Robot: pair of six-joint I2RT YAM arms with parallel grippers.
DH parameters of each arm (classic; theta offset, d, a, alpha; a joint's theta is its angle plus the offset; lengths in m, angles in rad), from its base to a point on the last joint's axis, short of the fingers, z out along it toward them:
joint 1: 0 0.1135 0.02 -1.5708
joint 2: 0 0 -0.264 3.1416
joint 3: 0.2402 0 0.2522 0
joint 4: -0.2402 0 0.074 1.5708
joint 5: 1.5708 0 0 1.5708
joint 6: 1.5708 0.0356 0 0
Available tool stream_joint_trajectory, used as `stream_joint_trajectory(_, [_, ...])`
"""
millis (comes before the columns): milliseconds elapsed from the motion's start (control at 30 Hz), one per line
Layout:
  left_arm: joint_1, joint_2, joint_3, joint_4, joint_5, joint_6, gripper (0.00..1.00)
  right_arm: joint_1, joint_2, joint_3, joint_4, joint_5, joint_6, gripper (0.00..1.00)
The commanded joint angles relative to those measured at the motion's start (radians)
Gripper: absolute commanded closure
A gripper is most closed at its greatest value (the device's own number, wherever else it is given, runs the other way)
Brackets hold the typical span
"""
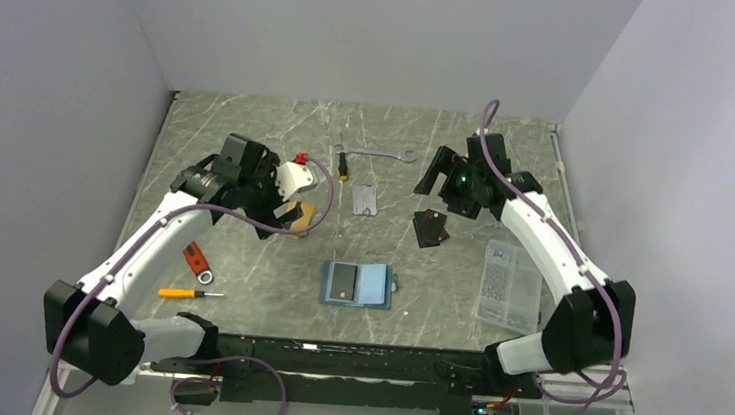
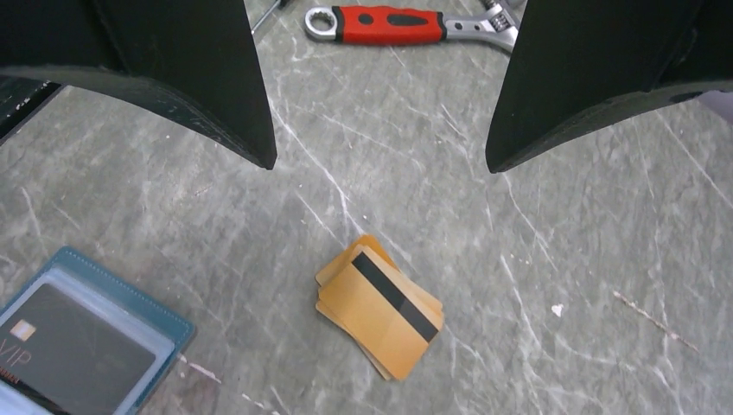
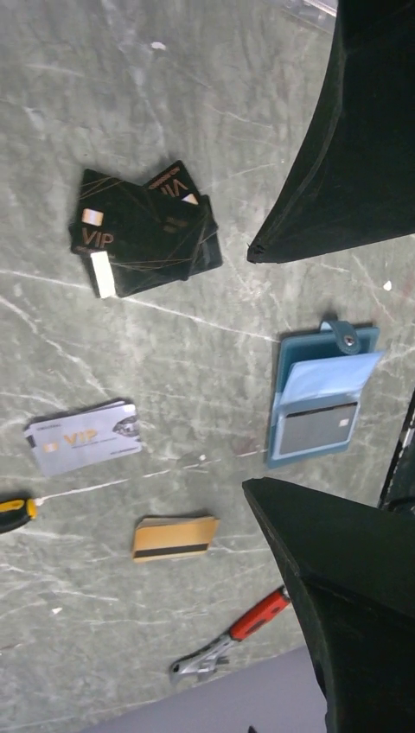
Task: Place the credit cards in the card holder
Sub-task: Pick up the credit card from the center of the board.
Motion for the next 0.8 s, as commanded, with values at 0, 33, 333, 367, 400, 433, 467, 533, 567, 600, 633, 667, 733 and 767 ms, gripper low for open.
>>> stream_joint_trajectory(0, [0.017, 0.05, 0.073, -0.033, 0.11, 0.01, 0.02, -0.016, 0.104, 0.178, -0.151, 0.012, -0.027, 0.04])
stream_joint_trajectory(33, [0.019, 0.056, 0.077, -0.036, 0.113, 0.012, 0.03, -0.023, 0.125, 0.21, -0.168, 0.011, -0.031, 0.04])
stream_joint_trajectory(333, [0.02, 0.099, 0.068, -0.048, 0.172, 0.027, 0.05, -0.063, 0.102, 0.178, -0.132, -0.008, -0.012, 0.04])
stream_joint_trajectory(367, [0.02, 0.1, 0.063, -0.049, 0.175, 0.02, 0.06, -0.065, 0.089, 0.146, -0.115, -0.011, -0.004, 0.04])
stream_joint_trajectory(400, [0.02, 0.102, 0.059, -0.051, 0.176, 0.016, 0.07, -0.066, 0.076, 0.121, -0.1, -0.013, 0.003, 0.04])
stream_joint_trajectory(433, [0.02, 0.101, 0.056, -0.058, 0.183, 0.008, 0.07, -0.066, 0.065, 0.095, -0.088, -0.013, 0.012, 0.04])
stream_joint_trajectory(467, [0.021, 0.097, 0.05, -0.055, 0.184, 0.0, 0.07, -0.068, 0.06, 0.08, -0.087, -0.011, 0.017, 0.04])
stream_joint_trajectory(533, [0.019, 0.084, 0.031, -0.043, 0.179, -0.015, 0.07, -0.07, 0.053, 0.057, -0.087, -0.002, 0.027, 0.03])
stream_joint_trajectory(567, [0.02, 0.079, 0.026, -0.041, 0.175, -0.026, 0.07, -0.072, 0.05, 0.046, -0.086, 0.002, 0.031, 0.04])
stream_joint_trajectory(600, [0.019, 0.074, 0.025, -0.04, 0.165, -0.045, 0.07, -0.074, 0.041, 0.03, -0.081, 0.005, 0.036, 0.04])
stream_joint_trajectory(633, [0.02, 0.068, 0.029, -0.048, 0.156, -0.061, 0.06, -0.073, 0.025, 0.008, -0.071, -0.001, 0.043, 0.02])
stream_joint_trajectory(667, [0.019, 0.063, 0.037, -0.065, 0.152, -0.071, 0.05, -0.074, 0.0, -0.017, -0.051, -0.016, 0.046, 0.01])
stream_joint_trajectory(733, [0.02, 0.038, 0.039, -0.092, 0.147, -0.094, 0.03, -0.075, -0.042, -0.054, -0.037, -0.032, 0.048, 0.0])
stream_joint_trajectory(767, [0.02, 0.022, 0.034, -0.101, 0.147, -0.101, 0.02, -0.074, -0.053, -0.064, -0.043, -0.037, 0.038, 0.0])
